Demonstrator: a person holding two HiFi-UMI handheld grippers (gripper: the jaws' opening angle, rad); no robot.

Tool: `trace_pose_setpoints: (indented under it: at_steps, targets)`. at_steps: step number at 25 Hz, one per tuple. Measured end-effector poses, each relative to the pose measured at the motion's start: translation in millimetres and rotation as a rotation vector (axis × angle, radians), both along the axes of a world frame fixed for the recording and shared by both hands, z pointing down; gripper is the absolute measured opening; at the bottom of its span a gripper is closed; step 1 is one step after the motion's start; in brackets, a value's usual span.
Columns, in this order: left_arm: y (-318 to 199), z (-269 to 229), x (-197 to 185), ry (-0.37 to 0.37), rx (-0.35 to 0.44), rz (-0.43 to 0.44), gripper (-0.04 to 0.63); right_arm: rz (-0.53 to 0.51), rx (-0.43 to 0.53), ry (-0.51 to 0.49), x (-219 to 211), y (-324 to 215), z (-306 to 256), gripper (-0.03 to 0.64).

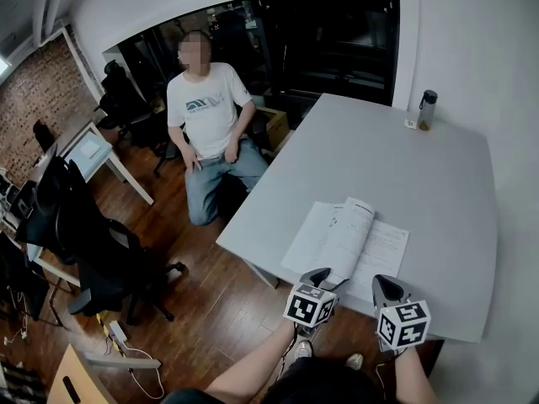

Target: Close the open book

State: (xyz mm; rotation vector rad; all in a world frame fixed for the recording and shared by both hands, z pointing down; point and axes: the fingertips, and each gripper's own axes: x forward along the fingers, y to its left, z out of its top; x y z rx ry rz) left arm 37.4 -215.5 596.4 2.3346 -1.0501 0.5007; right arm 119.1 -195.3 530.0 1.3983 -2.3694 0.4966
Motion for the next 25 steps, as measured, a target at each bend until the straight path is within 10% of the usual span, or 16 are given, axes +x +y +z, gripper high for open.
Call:
trace_pose_setpoints:
  at_steps: [20, 25]
  targets:
    - [10, -50, 78, 0.060, 0.122, 0.142, 0.255, 0.128, 0.021, -0.014, 67, 10, -12, 0.003]
    - [-5, -55, 52, 0.005, 0.160, 0.060, 0.088, 0.105, 0.023, -0.021, 59, 7, -15, 0.003]
